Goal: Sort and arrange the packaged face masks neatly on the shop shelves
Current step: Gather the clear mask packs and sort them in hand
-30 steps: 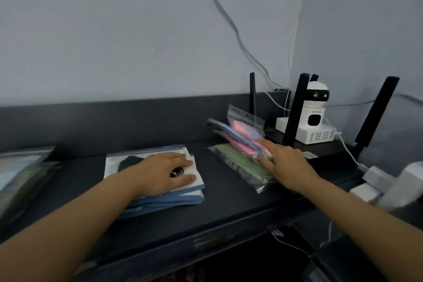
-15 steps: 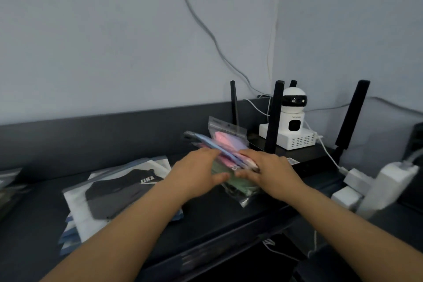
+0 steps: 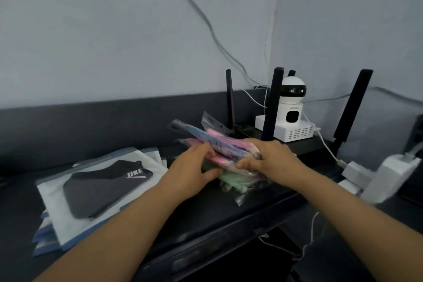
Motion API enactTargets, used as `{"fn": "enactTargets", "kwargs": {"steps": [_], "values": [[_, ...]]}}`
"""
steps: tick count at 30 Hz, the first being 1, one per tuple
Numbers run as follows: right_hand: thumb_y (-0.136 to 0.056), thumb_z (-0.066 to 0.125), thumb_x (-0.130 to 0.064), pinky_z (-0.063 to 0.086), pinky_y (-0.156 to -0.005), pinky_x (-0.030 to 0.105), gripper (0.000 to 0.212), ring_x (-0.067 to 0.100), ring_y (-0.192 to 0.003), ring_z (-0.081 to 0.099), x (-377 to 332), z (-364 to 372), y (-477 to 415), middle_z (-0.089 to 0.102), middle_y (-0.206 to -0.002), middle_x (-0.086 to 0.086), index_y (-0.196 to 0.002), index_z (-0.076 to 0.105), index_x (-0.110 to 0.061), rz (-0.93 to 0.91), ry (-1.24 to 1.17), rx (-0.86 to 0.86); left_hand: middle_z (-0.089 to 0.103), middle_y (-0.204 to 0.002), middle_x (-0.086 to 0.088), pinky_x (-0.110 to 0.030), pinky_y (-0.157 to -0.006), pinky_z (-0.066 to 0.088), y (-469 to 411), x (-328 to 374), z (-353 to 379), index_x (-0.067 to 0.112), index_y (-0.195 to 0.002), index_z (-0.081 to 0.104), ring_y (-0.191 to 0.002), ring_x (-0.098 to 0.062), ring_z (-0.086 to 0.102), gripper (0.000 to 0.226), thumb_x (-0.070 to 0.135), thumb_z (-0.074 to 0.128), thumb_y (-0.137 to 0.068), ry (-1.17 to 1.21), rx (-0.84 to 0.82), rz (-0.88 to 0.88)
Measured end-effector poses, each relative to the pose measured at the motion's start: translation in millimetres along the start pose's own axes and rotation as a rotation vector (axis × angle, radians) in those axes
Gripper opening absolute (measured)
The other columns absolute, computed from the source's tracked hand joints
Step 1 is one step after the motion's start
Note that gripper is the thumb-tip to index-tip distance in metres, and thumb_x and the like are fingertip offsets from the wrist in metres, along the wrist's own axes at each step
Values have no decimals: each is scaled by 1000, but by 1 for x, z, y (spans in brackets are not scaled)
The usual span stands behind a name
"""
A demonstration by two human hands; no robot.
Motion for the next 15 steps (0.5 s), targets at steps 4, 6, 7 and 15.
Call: {"fn": "enactTargets", "kwargs": {"steps": [4, 6, 7, 15], "values": [[-78, 71, -40, 45, -78, 26, 41, 15, -88, 60, 19, -7, 0, 65, -94, -5, -116, 59, -29, 72, -204, 52, 60, -111, 1, -30, -83, 44, 5, -5, 9, 21, -111, 50, -97, -17, 55, 34, 35, 64, -84, -37, -105, -35], [-79, 72, -32, 48, -79, 26, 38, 16, -91, 63, 24, -10, 2, 67, -95, -5, -115, 61, -26, 78, -235, 99, 58, -116, 3, -35, -96, 40, 7, -5, 10, 28, -116, 48, -108, -18, 53, 39, 42, 62, -82, -50, -134, -53], [-80, 72, -30, 49, -80, 27, 37, 16, -91, 63, 23, -12, 3, 67, -96, -4, -116, 61, -24, 70, -232, 121, 55, -122, 4, -41, -105, 32, 7, -5, 10, 32, -119, 46, -119, -19, 47, 44, 46, 62, -80, -74, -159, -70], [-85, 65, -20, 49, -80, 29, 33, 18, -90, 63, 14, -38, 8, 69, -96, 1, -117, 60, -17, 22, -246, 316, 15, -156, 14, -45, -117, 9, 16, 33, 17, 39, -142, 32, -145, -15, 6, 100, 88, 32, -54, -142, -266, 89]]}}
Point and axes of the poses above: each hand's wrist, its own y-axis away from the middle knuckle, its own z-axis out of the palm, x = y × z, the point moved 9 cm from there along -y, towards the middle knuckle
